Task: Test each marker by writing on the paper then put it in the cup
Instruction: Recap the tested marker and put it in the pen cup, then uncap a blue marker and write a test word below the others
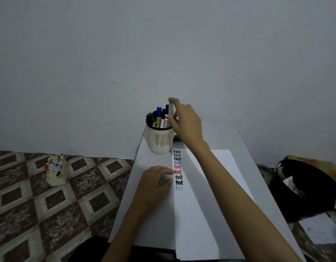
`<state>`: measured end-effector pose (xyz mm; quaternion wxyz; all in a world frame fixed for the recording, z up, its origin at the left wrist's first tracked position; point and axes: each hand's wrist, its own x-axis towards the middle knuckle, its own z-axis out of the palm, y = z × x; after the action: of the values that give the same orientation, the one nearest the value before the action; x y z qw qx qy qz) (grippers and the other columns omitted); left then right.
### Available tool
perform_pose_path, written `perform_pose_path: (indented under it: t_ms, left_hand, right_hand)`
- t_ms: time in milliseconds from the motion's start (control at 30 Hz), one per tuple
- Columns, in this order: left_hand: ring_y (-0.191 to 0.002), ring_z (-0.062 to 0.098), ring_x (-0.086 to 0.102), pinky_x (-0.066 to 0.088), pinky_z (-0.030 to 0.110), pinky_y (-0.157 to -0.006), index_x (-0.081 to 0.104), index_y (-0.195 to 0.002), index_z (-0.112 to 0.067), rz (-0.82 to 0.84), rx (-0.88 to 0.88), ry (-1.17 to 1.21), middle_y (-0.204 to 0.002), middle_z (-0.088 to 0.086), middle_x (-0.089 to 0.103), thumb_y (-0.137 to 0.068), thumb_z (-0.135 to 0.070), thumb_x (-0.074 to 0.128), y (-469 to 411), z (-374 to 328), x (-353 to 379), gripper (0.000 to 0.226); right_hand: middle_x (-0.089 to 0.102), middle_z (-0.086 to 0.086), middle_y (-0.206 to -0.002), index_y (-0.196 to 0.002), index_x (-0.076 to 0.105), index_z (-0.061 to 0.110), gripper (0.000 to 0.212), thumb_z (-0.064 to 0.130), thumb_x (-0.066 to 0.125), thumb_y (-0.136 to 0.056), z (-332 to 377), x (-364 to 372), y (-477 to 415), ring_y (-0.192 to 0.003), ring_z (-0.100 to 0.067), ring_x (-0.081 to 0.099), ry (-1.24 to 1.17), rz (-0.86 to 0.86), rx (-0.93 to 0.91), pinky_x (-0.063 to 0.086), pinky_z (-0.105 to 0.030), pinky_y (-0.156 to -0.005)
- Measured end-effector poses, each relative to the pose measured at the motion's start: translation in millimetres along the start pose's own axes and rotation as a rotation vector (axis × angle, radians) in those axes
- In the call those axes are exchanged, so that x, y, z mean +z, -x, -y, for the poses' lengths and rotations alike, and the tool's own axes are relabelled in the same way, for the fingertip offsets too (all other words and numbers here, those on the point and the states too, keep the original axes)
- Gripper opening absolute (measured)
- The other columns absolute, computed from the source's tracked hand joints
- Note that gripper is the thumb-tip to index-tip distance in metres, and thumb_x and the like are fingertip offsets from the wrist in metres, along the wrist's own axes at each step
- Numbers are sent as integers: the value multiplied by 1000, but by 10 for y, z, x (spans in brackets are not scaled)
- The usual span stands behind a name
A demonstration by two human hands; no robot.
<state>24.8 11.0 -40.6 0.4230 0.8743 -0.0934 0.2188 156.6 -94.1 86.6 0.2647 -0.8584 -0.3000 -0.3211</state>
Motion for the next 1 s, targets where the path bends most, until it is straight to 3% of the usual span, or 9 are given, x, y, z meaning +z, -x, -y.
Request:
perform_pose_path:
  t_ms: [100, 200, 300, 400, 500, 700, 767, 900, 1000]
  left_hand:
    - [-95, 4, 58, 49, 35, -87, 68, -98, -21, 0, 9, -6, -102, -16, 61, -78, -39, 55, -4, -9, -3, 30]
    - [-95, 2, 58, 47, 33, -88, 68, -98, -22, -2, 14, -5, -102, -16, 62, -78, -39, 56, 5, -14, -9, 29]
    - [-95, 4, 58, 48, 33, -89, 68, -97, -24, 6, 14, -23, -101, -12, 66, -76, -40, 57, 5, -26, -14, 29]
    - [-96, 5, 59, 48, 35, -89, 69, -95, -24, 17, 18, -38, -101, -10, 68, -74, -40, 60, -2, -51, -30, 28]
    - [-98, 5, 58, 48, 37, -88, 72, -91, -25, 36, 24, -54, -101, -13, 67, -74, -42, 61, -9, -59, -24, 27]
    - [-96, 5, 58, 50, 37, -86, 74, -87, -24, 29, 37, -89, -100, -11, 68, -74, -45, 59, -1, -69, -24, 29]
    - [-96, 5, 58, 50, 38, -85, 74, -88, -24, 25, 35, -87, -100, -11, 68, -74, -45, 59, -5, -71, -22, 29]
    - [-97, 6, 58, 49, 41, -86, 74, -88, -25, 24, 27, -87, -101, -12, 67, -74, -45, 59, 3, -68, -18, 29]
    - [-99, 7, 58, 48, 41, -88, 72, -95, -23, 9, 12, -68, -104, -9, 67, -74, -51, 56, 4, -124, -28, 38]
  right_hand:
    - [60, -10, -93, -125, 59, 13, 36, 14, 55, -89, -40, 97, 64, -89, -24, 52, -36, -83, -4, 49, -42, -69]
    - [57, -8, -111, -134, 53, 21, 39, 20, 49, -95, -145, 121, 91, -97, -18, 51, -107, -121, 52, 46, -32, -72]
    - [52, -6, -121, -142, 40, 23, 50, 10, 43, -94, -403, 136, 193, -109, -17, 49, -239, -130, 346, 43, -29, -76]
    - [50, -13, -125, -135, 43, 11, 52, 12, 57, -85, -786, 195, 406, -117, -29, 46, -42, 236, 625, 42, -38, -86]
    - [54, -14, -119, -126, 51, 10, 45, 25, 63, -86, -963, 256, 612, -111, -29, 47, 101, 416, 604, 41, -38, -88]
    - [61, -14, -105, -105, 60, 7, 18, 17, 59, -90, -973, 318, 688, -94, -26, 55, 23, 152, 613, 50, -41, -78]
    - [58, -12, -106, -106, 60, 6, 19, 18, 58, -92, -935, 260, 701, -90, -22, 56, -60, -17, 629, 49, -32, -72]
    - [54, -9, -104, -110, 58, 5, 20, 10, 60, -90, -694, -22, 623, -82, -11, 54, -371, -465, 623, 46, -16, -67]
    - [58, -7, -98, -104, 60, 9, 15, 17, 62, -91, -501, -224, 628, -78, -12, 58, -638, -624, 681, 52, -24, -66]
